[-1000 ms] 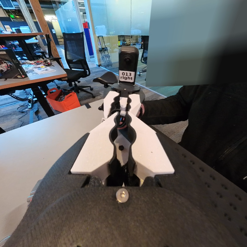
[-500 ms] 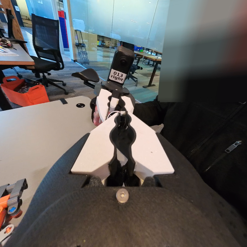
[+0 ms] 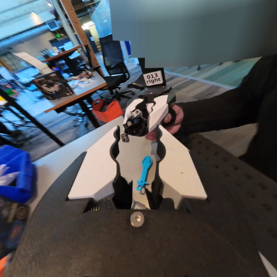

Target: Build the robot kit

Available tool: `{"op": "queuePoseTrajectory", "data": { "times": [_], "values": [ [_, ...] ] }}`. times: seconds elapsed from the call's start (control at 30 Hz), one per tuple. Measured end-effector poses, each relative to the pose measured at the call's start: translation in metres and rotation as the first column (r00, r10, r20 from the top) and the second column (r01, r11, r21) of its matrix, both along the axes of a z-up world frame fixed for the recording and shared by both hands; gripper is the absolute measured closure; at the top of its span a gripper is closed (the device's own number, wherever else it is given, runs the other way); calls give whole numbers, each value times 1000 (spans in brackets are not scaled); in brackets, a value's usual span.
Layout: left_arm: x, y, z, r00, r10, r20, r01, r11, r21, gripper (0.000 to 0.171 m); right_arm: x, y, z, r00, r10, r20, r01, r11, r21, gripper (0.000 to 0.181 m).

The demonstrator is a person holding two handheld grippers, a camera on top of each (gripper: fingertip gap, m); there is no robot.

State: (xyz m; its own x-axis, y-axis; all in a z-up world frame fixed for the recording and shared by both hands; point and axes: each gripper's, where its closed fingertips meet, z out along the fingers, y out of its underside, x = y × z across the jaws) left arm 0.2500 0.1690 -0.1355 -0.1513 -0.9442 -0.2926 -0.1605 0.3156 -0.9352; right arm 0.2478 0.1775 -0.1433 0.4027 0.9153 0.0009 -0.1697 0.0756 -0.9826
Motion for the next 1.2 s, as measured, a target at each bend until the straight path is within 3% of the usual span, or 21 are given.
{"op": "queuePoseTrajectory", "data": {
  "times": [0.1,0.2,0.6,0.7,0.73,1.2],
  "values": [
    [10,2,-9,994,109,-32,-100,972,212,117,7,6,1,999,3,-49,-6,999,-53,152],
    [19,4,-16,983,179,-42,-158,938,308,109,12,9,3,996,5,-89,-12,996,-83,152],
    [37,22,-25,920,389,44,-369,825,427,109,15,20,-3,995,-39,-87,26,989,-146,152],
    [36,29,-21,891,445,90,-436,780,449,127,14,20,-5,996,-36,-83,23,987,-156,152],
    [35,32,-19,885,457,89,-446,777,444,134,14,20,-5,996,-43,-77,31,987,-159,152],
    [40,38,-22,848,524,82,-471,673,571,137,18,26,-8,993,-83,-84,66,979,-194,154]
  ]
}}
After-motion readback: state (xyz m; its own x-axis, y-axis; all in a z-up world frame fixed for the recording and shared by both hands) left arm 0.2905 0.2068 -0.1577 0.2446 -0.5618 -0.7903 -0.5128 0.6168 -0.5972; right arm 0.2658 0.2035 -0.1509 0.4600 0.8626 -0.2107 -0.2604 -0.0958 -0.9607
